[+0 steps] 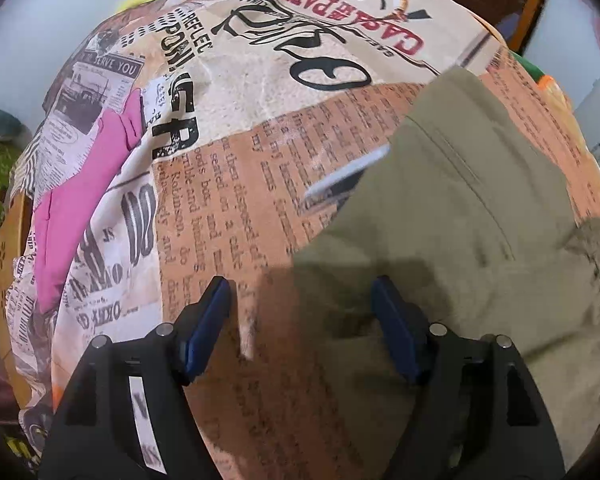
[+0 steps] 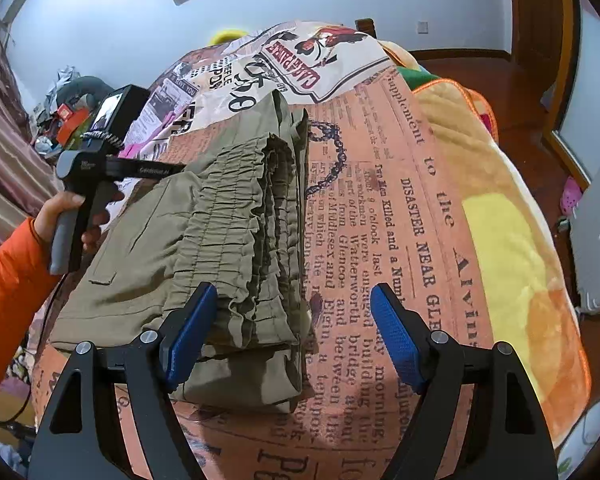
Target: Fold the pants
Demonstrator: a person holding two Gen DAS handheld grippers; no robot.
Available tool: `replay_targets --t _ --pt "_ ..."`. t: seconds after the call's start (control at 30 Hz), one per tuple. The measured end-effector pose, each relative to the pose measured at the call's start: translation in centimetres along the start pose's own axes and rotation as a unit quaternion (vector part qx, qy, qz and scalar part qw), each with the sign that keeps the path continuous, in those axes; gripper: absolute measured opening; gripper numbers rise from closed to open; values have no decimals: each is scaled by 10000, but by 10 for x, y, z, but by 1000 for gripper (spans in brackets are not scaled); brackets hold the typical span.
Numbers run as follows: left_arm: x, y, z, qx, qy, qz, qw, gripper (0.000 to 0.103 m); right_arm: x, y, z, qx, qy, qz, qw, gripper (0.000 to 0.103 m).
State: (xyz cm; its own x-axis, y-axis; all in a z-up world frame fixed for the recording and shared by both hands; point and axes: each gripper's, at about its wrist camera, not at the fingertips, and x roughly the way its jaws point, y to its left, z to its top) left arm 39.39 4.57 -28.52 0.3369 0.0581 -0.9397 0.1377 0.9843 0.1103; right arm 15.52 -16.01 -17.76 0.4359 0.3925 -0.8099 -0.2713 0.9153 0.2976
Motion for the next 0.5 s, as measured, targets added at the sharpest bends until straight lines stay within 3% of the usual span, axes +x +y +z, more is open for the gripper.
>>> replay_targets --t 0.2,0.5 --pt "-18 6 -27 76 46 95 9999 73 -13 5 3 -51 -161 -73 9998 76" --pt "-63 24 -98 -433 -138 -140 9989 73 -32 18 1 -212 -381 -56 9990 76"
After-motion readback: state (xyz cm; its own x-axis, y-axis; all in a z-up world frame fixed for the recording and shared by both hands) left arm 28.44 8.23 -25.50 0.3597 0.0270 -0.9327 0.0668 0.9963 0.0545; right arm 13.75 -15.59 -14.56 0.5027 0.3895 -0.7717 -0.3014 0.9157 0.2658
